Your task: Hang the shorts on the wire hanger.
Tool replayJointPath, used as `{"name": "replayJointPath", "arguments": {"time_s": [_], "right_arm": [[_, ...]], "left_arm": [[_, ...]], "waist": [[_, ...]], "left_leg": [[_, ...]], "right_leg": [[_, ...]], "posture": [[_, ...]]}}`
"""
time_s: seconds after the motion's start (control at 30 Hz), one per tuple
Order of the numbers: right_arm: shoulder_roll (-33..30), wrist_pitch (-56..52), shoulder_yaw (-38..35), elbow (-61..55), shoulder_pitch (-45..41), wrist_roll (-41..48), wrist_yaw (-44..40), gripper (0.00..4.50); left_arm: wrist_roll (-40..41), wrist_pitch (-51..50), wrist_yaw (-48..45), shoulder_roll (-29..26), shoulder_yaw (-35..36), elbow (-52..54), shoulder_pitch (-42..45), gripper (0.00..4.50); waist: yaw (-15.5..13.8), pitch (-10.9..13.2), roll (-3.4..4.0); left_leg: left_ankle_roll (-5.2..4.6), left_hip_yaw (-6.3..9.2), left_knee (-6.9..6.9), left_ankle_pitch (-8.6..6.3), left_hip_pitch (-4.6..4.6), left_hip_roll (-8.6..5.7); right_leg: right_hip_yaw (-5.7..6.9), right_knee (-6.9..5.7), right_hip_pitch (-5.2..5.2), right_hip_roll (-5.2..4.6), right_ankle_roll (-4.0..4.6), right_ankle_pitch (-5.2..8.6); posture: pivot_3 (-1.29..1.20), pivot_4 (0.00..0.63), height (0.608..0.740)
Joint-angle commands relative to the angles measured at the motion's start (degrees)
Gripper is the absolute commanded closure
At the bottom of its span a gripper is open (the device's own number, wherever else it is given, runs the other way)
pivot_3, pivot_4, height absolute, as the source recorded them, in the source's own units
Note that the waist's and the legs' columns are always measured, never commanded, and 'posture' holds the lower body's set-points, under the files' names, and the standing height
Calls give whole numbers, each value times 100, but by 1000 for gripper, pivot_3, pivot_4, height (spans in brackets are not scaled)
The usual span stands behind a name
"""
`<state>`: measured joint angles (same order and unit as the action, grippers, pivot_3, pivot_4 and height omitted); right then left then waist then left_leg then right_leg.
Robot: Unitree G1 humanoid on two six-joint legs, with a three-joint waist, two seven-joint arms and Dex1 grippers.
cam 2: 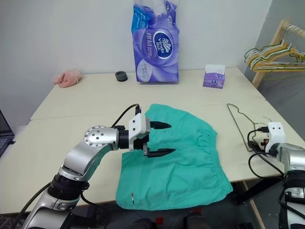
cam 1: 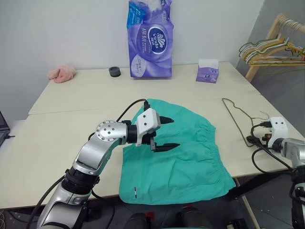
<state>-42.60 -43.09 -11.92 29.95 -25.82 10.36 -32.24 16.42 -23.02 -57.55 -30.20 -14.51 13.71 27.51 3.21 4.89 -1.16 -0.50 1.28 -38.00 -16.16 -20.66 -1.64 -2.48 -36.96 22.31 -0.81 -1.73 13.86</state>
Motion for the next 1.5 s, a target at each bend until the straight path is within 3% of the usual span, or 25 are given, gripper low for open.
{"name": "replayJointPath", "arguments": {"time_s": [0.03, 0.27, 0.3, 0.57, 0.93, 1.0, 1.17, 1.4, 1.5], "right_arm": [[79, -223, 189, 186, 151, -46, -89, 1936], [252, 62, 227, 159, 250, -278, 403, 4347], [223, 242, 339, 84, 311, -388, 423, 4467], [296, 902, 365, -865, 675, -657, 911, 4467], [-248, 1632, 1195, -3823, 1235, -1168, 203, 4467], [-589, 2498, 1609, -4099, 1283, -1720, 74, 4467], [-1103, 4332, 2139, -3963, 1123, -2770, 210, 4467], [-940, 5650, 2219, -3726, 747, -3410, 569, 4467], [-841, 5973, 2187, -3639, 645, -3483, 630, 4467]], "left_arm": [[-15, 98, 12, 0, 9, 189, 38, 0], [-66, 122, 102, 77, 10, 123, 52, 0], [-68, 104, 167, 114, 37, 110, 55, 0], [-238, 201, 709, 364, 271, -318, 231, 0], [251, -305, 693, 107, 1275, -1733, 1066, 0], [373, -543, 429, -92, 1393, -2166, 1297, 0], [414, -935, -197, -512, 1275, -2772, 1514, 0], [679, -1832, -1367, -894, 862, -2591, 1180, 0], [685, -1740, -1863, -1109, 611, -2330, 907, 0]], "waist": [[-5, -5, -10], [-33, -29, -53], [-33, -33, -59], [-71, -36, -64], [5, 1, -2], [2, 2, -2], [8, 6, -5], [17, 12, -15], [25, 13, -16]], "left_leg": [[0, 0, 0, 0, 0, 0], [0, 3, -4, 0, 3, 1], [0, 4, -4, 0, 3, 1], [1, 0, -8, 0, 3, -2], [2, -2, -1, -1, -21, 0], [3, 0, -1, -1, -22, 0], [4, -5, -1, -2, -22, -2], [5, -5, -3, -2, -22, -4], [8, -6, -1, -4, -21, -2]], "right_leg": [[0, 0, -1, 0, -1, 1], [2, 1, -5, -2, -2, -1], [2, 2, -5, -3, -2, -1], [-2, 7, -8, -12, -28, 4], [-2, -3, 30, -6, -32, 7], [0, -2, 30, -7, -32, 7], [2, -1, 33, -4, -39, 12], [-4, -5, 34, -8, -37, 12], [-6, -9, 36, -10, -4, 0]], "posture": [[-64, 73, 740], [-65, 70, 740], [-64, 69, 740], [-69, 67, 740], [-84, 65, 740], [-84, 63, 740], [-89, 61, 740], [-95, 56, 740], [-96, 56, 740]]}}
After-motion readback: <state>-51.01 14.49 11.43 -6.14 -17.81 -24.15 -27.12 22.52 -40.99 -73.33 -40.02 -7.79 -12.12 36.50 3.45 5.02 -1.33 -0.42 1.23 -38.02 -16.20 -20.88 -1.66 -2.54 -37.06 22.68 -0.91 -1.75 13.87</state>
